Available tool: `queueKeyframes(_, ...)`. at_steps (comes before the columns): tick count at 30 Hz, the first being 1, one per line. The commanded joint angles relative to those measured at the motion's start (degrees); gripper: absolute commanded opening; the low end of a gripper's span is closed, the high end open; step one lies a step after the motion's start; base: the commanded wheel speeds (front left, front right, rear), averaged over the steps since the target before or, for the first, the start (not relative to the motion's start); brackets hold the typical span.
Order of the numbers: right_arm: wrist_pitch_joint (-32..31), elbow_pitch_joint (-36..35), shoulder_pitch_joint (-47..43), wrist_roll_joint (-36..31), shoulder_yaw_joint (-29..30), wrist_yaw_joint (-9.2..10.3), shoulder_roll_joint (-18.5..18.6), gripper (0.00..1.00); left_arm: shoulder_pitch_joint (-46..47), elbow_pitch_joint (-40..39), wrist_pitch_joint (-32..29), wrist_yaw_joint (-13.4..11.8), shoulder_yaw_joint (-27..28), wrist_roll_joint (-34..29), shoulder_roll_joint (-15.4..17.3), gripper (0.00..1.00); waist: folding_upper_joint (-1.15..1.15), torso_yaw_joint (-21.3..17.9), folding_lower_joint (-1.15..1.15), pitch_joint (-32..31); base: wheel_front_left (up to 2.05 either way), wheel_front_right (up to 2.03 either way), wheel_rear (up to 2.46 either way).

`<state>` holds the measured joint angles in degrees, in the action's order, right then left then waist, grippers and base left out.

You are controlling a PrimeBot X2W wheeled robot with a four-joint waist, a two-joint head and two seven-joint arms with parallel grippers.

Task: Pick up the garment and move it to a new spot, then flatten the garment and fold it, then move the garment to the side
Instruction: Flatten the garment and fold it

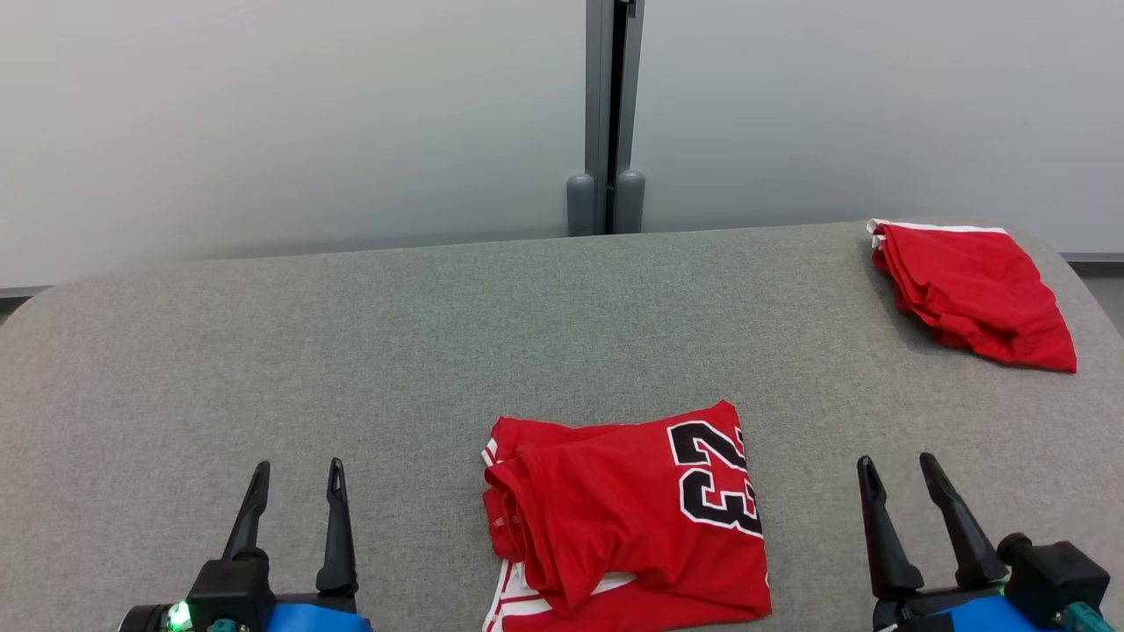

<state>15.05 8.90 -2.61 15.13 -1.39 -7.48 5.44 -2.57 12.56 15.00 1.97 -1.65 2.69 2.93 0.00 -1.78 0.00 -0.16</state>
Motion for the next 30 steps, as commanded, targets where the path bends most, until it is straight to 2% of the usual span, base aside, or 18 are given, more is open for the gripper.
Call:
queueKeyframes(1, 0.1, -0.1, -1.1, -0.5, 0.1, -0.03, -0.6, 1.0, -0.5, 0.2, 0.2, 0.0, 0.2, -0.2, -0.1, 1.0, 0.0, 0.0, 0.0, 0.0, 0.0, 0.0, 0.0)
queueKeyframes(10, 0.1, 0.4, -1.2, -1.4, 0.0, -0.03, -1.8, 1.0, -0.4, 0.6, 0.2, 0.2, -0.3, -0.5, -0.1, 1.0, 0.0, 0.3, 0.0, -0.2, 0.0, 0.0, 0.0)
queueKeyframes(13, 0.1, 0.6, -0.7, -1.3, 0.0, -0.03, -1.9, 1.0, -0.1, 0.1, 0.2, 0.6, -2.2, 0.0, -0.1, 1.0, 0.0, 0.4, 0.0, -0.1, 0.0, 0.0, 0.0)
queueKeyframes(25, 0.1, 1.0, 0.1, -1.1, -0.6, -0.03, -2.1, 1.0, 0.9, 4.7, 0.2, 3.5, -19.4, 2.3, 0.0, 1.0, 0.0, -0.5, 0.0, 0.8, 0.0, 0.0, 0.0)
queueKeyframes(30, 0.1, 1.1, 0.5, -0.9, -0.8, -0.03, -2.1, 1.0, 1.6, 7.7, 0.2, 4.0, -23.8, 3.0, 0.0, 1.0, 0.0, -1.4, 0.0, 1.8, 0.0, 0.0, 0.0)
